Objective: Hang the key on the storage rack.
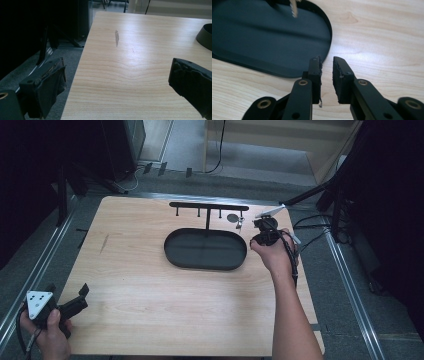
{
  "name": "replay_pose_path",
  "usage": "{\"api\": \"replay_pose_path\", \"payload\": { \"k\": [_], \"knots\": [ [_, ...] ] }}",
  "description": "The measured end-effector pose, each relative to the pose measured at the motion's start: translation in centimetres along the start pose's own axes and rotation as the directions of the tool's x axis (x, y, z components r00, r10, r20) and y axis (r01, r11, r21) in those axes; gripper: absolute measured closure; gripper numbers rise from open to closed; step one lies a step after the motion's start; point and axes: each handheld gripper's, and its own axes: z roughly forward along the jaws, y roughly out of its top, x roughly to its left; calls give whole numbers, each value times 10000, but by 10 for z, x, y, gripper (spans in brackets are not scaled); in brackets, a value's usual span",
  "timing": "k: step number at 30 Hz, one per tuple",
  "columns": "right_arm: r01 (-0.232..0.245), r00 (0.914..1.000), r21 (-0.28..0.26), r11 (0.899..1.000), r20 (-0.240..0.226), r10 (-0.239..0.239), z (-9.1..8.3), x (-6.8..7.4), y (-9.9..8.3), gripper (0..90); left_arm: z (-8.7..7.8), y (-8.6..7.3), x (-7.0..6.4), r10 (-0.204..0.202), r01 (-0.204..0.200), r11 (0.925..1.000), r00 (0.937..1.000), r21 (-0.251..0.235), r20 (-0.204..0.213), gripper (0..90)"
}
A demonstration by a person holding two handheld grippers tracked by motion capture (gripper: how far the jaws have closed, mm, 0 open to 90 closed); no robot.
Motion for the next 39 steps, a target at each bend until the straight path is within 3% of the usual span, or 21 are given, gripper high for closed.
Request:
{"api": "replay_pose_path", "payload": {
  "k": [7, 11, 15, 21, 25, 27, 34, 39],
  "knots": [
    [250, 9994, -103, 9996, -234, -253, 13, -4, -21, 622, 0, 0, 0, 31, -31, 10000, 10000, 5, 4, 15],
    [723, 9969, -344, 9968, 330, -712, 19, -6, -34, 520, 0, 0, 0, 34, -34, 10000, 10000, -17, 17, 15],
    [290, 9989, -693, 9972, 377, -265, 21, -15, -49, 400, 0, 0, 0, 58, -58, 10000, 10000, -17, 10, 15],
    [-79, 9990, -720, 9974, 429, 110, 24, -27, -73, 199, 0, 0, -1, 78, -78, 10000, 10000, -19, -16, 15],
    [-141, 9967, -798, 9967, 780, 204, 25, -34, -92, 74, -1, 0, -1, 107, -107, 9999, 9999, -29, -16, 15],
    [-328, 9975, -841, 9959, 599, 379, 26, -39, -100, 18, -1, 0, -1, 123, -123, 9999, 9999, -47, -10, 15],
    [-589, 9975, -1376, 9887, 315, 638, 29, -53, -135, 0, -1, -1, -1, 96, -96, 9999, 9999, -30, 32, 15],
    [-707, 9963, -2166, 9737, 333, 798, 32, -60, -161, 0, -2, -1, -1, -5, 6, 10000, 10000, -84, 38, 15]
  ]
}}
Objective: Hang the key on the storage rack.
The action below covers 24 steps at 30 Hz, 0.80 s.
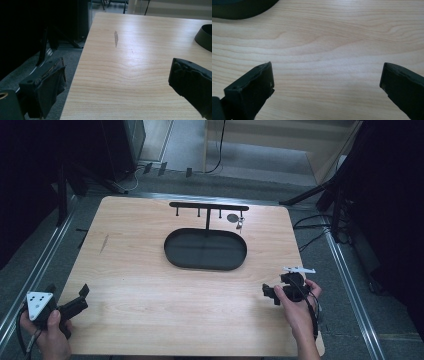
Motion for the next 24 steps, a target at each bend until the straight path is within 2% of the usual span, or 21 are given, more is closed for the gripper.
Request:
{"api": "replay_pose_path", "payload": {
  "k": [3, 6, 11, 15, 17, 19, 23, 24],
  "knots": [
    [-95, 9999, -402, 9991, -61, 93, 0, -5, -15, 0, 0, 0, 0, 43, -43, 10000, 10000, 40, -4, 15],
    [-145, 9999, -1038, 9945, -59, 140, -1, -13, -31, 0, 0, 0, 0, 63, -63, 10000, 10000, 0, 6, 15],
    [-664, 9978, -2148, 9744, -218, 632, -8, -26, -52, 0, 0, 0, 0, 59, -59, 10000, 10000, -2, -12, 15],
    [-959, 9954, -2506, 9633, -219, 934, -7, -33, -67, 0, 0, 0, -1, 113, -113, 9999, 9999, -40, -41, 14],
    [-1040, 9946, -2871, 9522, -311, 992, -9, -36, -74, 0, 0, 0, -1, 114, -114, 9999, 9999, -18, -35, 14],
    [-1133, 9935, -3379, 9343, -462, 1038, -15, -38, -78, 0, 0, 0, -1, 132, -132, 9999, 9999, -27, -45, 15],
    [-1325, 9912, -3833, 9141, -524, 1217, -17, -38, -83, 0, 0, 0, 0, 73, -73, 10000, 10000, -17, -41, 15],
    [-1389, 9903, -3862, 9119, -542, 1279, -17, -38, -84, 0, 0, 0, 0, 13, -13, 10000, 10000, -33, -35, 15]
  ]
}}
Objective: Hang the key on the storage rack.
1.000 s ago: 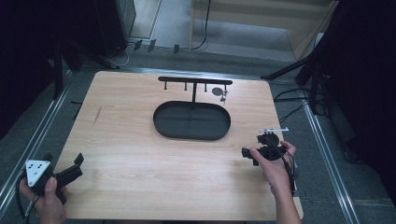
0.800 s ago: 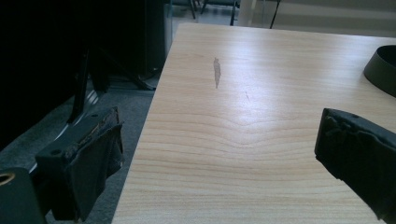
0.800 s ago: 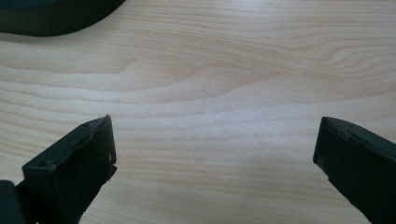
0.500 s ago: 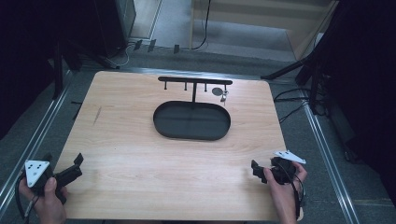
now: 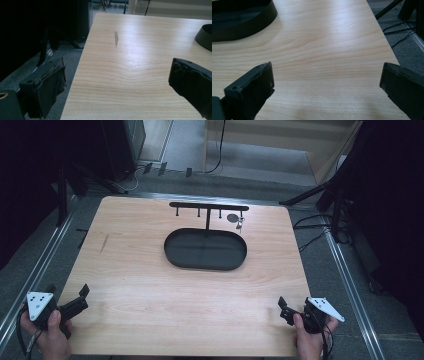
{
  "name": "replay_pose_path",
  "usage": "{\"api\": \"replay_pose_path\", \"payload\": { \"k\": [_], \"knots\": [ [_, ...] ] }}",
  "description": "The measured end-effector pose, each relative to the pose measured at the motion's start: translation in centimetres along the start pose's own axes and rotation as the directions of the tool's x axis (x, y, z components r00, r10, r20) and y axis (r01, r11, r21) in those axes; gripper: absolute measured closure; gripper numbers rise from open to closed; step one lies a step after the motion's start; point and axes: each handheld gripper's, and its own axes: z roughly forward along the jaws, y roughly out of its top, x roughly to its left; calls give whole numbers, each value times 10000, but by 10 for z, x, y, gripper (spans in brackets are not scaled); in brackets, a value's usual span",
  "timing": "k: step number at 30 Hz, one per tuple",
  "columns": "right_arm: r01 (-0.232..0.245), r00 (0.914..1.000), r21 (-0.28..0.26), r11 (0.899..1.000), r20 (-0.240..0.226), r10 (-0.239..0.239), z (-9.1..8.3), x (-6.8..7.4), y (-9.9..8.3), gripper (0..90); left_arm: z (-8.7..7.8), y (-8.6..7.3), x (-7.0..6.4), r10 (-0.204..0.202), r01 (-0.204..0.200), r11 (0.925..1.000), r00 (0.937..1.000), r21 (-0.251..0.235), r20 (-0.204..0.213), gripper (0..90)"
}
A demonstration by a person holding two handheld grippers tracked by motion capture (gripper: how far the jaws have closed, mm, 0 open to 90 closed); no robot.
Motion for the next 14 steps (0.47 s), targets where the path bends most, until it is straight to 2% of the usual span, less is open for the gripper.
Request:
{"api": "replay_pose_path", "payload": {
  "k": [3, 14],
  "knots": [
    [44, 9998, 37, 10000, 179, -45, 1, 1, -1, 0, 0, 0, 1, -56, 56, 10000, 10000, 42, 28, 15],
    [124, 9993, 107, 9999, 362, -128, 3, 4, -2, 0, 0, 0, 0, 0, 0, 10000, 10000, 34, 2, 15]
  ]
}}
